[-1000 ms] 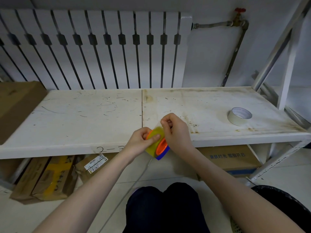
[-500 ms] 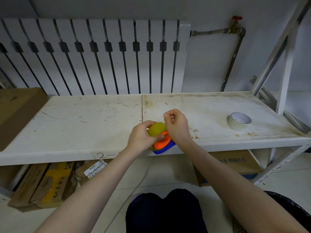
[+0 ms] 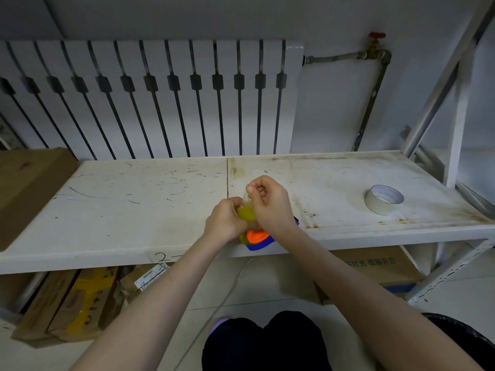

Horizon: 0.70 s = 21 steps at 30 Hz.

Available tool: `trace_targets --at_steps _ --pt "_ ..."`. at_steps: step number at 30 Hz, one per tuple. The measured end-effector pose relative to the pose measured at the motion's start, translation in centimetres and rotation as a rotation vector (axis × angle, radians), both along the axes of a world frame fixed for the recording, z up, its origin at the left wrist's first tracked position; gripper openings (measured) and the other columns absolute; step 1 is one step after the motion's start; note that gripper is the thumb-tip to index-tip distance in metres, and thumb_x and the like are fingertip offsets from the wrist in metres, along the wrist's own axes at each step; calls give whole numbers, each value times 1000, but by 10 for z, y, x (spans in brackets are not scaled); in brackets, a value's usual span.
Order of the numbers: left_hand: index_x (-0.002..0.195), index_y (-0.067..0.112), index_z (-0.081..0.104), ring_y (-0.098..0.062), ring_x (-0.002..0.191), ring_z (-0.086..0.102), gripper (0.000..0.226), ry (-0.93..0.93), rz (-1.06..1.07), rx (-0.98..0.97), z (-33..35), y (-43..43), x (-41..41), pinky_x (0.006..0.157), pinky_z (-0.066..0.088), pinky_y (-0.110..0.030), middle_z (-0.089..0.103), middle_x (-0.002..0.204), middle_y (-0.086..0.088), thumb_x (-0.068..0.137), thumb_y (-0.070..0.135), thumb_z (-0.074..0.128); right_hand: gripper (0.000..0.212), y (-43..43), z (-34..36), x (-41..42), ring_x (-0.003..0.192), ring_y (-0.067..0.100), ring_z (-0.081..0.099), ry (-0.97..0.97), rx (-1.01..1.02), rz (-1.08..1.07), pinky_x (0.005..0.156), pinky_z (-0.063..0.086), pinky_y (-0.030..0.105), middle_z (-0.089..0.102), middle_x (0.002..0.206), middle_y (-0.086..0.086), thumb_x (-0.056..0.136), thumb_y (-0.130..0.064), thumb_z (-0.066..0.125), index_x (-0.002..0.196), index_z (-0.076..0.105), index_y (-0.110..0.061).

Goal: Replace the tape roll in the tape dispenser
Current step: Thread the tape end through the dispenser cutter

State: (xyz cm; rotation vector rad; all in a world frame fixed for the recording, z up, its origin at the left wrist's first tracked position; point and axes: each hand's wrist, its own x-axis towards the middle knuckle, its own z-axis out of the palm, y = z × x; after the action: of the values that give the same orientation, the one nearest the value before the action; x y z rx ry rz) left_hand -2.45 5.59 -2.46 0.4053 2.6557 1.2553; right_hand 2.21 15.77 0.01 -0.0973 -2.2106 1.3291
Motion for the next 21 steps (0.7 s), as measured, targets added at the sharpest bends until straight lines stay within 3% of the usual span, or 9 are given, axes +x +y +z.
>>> trace_targets --at_steps 6,10,15,21 --pt "65 35 51 -24 79 61 32 24 -47 -68 1 -1 3 72 52 -39 58 69 7 45 54 69 9 -9 23 -2 75 13 57 53 -91 41 71 52 26 58 75 -4 92 -8 52 88 60 -11" --pt "87 37 62 -19 87 64 54 11 -45 -61 1 -5 1 79 55 -43 68 90 4 40 61 74 11 7 24 -2 78 24 60 58 -166 -15 73 56 40 59 78 1 94 -12 51 86 58 -15" --pt "103 37 63 -17 90 64 70 42 -71 -78 4 -10 1 78 56 -43 69 97 7 40 66 72 9 45 27 1 73 17 55 45 -214 -146 70 53 35 57 76 3 94 -13 51 87 57 -12" --pt "106 38 61 -15 91 64 73 49 -104 -89 0 -13 3 77 58 -43 67 99 8 41 69 70 10 64 10 -1 68 13 54 -7 -257 -254 64 50 26 57 77 2 95 -13 49 91 57 -9"
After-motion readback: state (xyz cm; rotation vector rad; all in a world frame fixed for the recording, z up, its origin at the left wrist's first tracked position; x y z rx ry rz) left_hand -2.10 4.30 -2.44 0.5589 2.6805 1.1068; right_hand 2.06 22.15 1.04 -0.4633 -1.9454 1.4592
